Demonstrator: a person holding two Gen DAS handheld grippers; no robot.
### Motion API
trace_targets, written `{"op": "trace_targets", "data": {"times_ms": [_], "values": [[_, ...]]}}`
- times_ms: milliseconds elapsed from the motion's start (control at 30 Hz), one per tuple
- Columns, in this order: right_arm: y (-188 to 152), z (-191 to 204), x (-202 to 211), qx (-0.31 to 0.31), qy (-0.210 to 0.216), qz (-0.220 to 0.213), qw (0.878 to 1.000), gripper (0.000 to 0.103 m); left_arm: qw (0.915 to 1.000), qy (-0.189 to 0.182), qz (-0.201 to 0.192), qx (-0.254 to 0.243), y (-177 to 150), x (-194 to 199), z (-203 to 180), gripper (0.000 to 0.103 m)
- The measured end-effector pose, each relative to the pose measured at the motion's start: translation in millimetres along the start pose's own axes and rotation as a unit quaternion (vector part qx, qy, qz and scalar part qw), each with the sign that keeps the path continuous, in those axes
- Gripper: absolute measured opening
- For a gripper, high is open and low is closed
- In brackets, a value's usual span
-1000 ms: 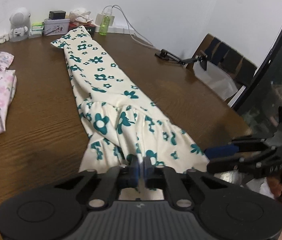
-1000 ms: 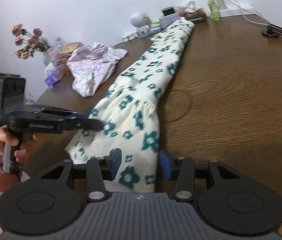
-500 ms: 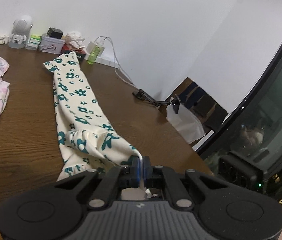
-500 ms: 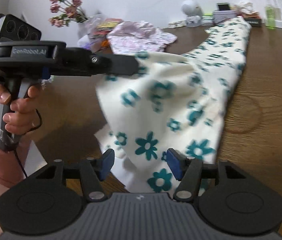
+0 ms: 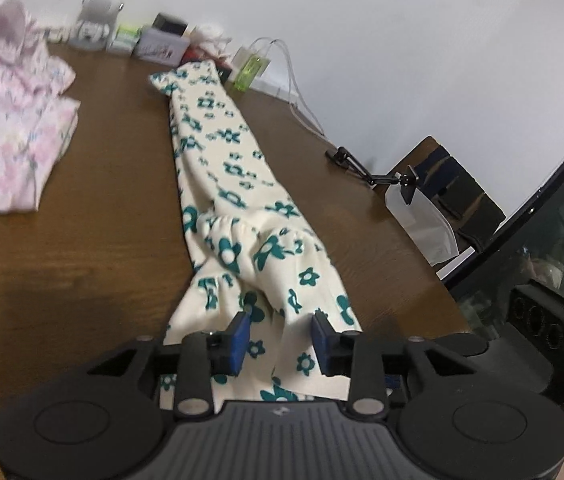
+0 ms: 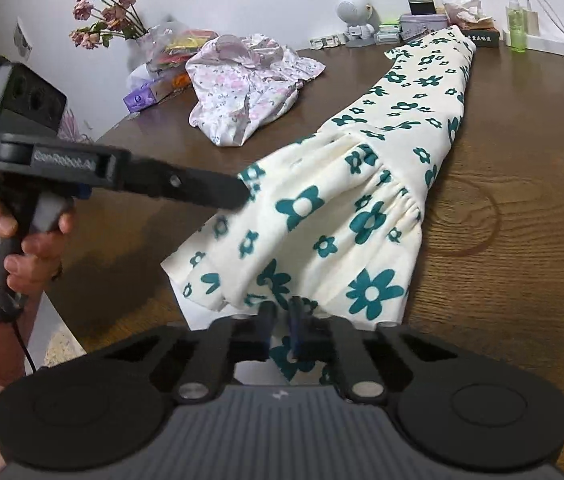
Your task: Fold clothes
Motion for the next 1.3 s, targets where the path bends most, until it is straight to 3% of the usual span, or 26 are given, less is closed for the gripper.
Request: {"op": "trace_targets", "data": {"times_ms": [167, 333, 367, 433, 467, 533, 700, 933, 967, 1000, 1033, 1100, 1133, 1167, 1200, 1300], "values": [[16.2, 19.1, 32.5, 0.027, 0.011, -0.061, 0.998, 0.001, 0.9999, 0.007, 0.008, -0.003, -3.4, -8.0, 4.0, 0.029], [20.3, 23.0, 30.7, 0.033, 0.011, -0.060, 0.998, 0.002, 0.9999, 0.011, 0.004, -0.003, -6.8, -2.9, 5.0, 0.032], [20.9, 23.5, 29.7, 0.034, 0.011, -0.059, 0.998, 0.007, 0.9998, 0.018, -0.003, -0.004, -7.1, 2.7, 6.9, 0.036], [22.0, 24.4, 27.7, 0.035, 0.010, -0.057, 0.998, 0.031, 0.9993, 0.035, -0.014, -0.003, -7.9, 13.1, 11.6, 0.038], [22.6, 24.8, 26.7, 0.036, 0.010, -0.055, 0.998, 0.050, 0.9990, 0.043, -0.013, -0.006, -9.2, 15.6, 13.0, 0.038], [25.5, 25.8, 24.4, 0.039, -0.006, -0.053, 0.998, 0.051, 0.9981, 0.059, -0.003, -0.017, -12.6, 18.5, 14.7, 0.038], [31.1, 22.9, 6.2, 0.033, -0.040, -0.030, 0.998, 0.051, 0.9960, 0.067, 0.034, -0.048, -24.5, 4.5, 7.6, 0.038], [25.1, 7.6, 9.4, -0.009, -0.027, -0.044, 0.999, 0.050, 0.9924, 0.083, 0.051, -0.076, -27.1, -12.8, -1.1, 0.033], [24.5, 4.8, 8.5, -0.016, -0.024, -0.043, 0.999, 0.050, 0.9917, 0.088, 0.051, -0.079, -27.1, -13.9, -1.3, 0.024], [23.9, 2.0, 7.6, -0.023, -0.021, -0.041, 0.999, 0.051, 0.9906, 0.097, 0.052, -0.082, -26.9, -15.4, -1.5, 0.008], [23.3, -0.7, 6.7, -0.030, -0.018, -0.040, 0.999, 0.051, 0.9898, 0.102, 0.054, -0.085, -27.1, -17.0, -1.8, 0.002], [22.2, -6.3, 5.0, -0.043, -0.012, -0.037, 0.998, 0.049, 0.9903, 0.097, 0.050, -0.085, -27.0, -17.1, -4.0, 0.000], [21.6, -9.1, 4.1, -0.050, -0.008, -0.036, 0.998, 0.043, 0.9916, 0.087, 0.044, -0.084, -26.3, -15.3, -6.8, 0.000], [22.0, -10.1, 4.8, -0.054, 0.000, -0.039, 0.998, 0.012, 0.9928, 0.078, 0.038, -0.083, -25.5, -13.4, -9.6, 0.000], [23.0, -10.2, 6.4, -0.057, 0.012, -0.044, 0.997, 0.001, 0.9942, 0.064, 0.029, -0.081, -24.1, -9.5, -13.5, 0.000], [27.3, -9.9, 15.0, -0.062, 0.045, -0.065, 0.995, 0.001, 0.9966, 0.020, 0.002, -0.080, -20.6, 2.6, -28.9, 0.000]]}}
Point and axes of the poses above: each gripper's, at about its wrist camera, not at the fingertips, and x roughly against the way its jaws point, z to its left, y to its top, the point moved 7 cm from there along -x, roughly the way its jaws point, and after that the axes turned 13 degrees about z, right-handed, at the moved point
